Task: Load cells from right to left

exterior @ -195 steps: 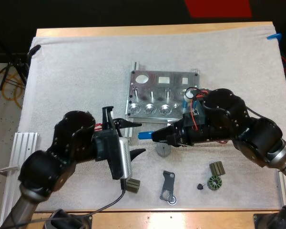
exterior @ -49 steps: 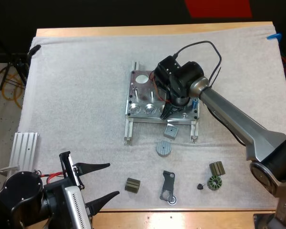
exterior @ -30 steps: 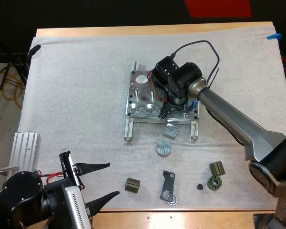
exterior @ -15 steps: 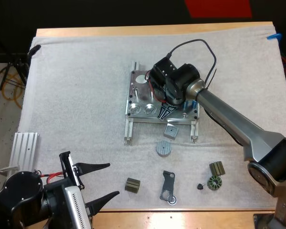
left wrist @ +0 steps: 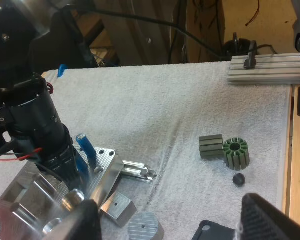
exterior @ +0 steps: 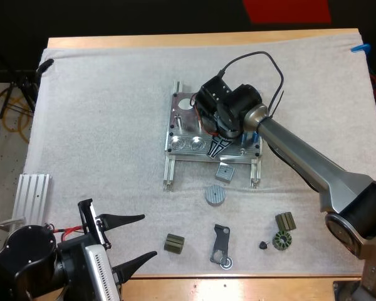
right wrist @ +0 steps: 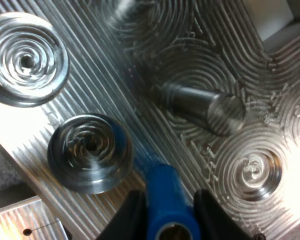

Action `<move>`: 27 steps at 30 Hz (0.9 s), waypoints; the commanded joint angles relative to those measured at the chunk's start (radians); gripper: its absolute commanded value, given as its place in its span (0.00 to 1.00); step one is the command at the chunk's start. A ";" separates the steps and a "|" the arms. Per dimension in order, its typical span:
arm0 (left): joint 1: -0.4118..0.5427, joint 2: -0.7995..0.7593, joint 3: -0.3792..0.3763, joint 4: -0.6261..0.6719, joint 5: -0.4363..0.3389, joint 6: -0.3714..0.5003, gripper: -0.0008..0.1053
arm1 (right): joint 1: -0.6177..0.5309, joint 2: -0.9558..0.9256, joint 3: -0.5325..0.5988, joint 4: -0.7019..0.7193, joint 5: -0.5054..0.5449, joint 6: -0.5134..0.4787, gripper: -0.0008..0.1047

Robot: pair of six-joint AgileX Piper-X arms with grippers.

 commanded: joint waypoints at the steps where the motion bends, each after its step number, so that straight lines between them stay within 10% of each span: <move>1: -0.002 -0.006 -0.003 -0.005 0.010 -0.009 0.56 | -0.009 0.012 -0.003 -0.004 0.096 -0.017 0.16; 27: -0.002 -0.006 -0.003 -0.005 0.010 -0.009 0.56 | -0.012 0.009 -0.003 0.030 0.172 0.006 0.16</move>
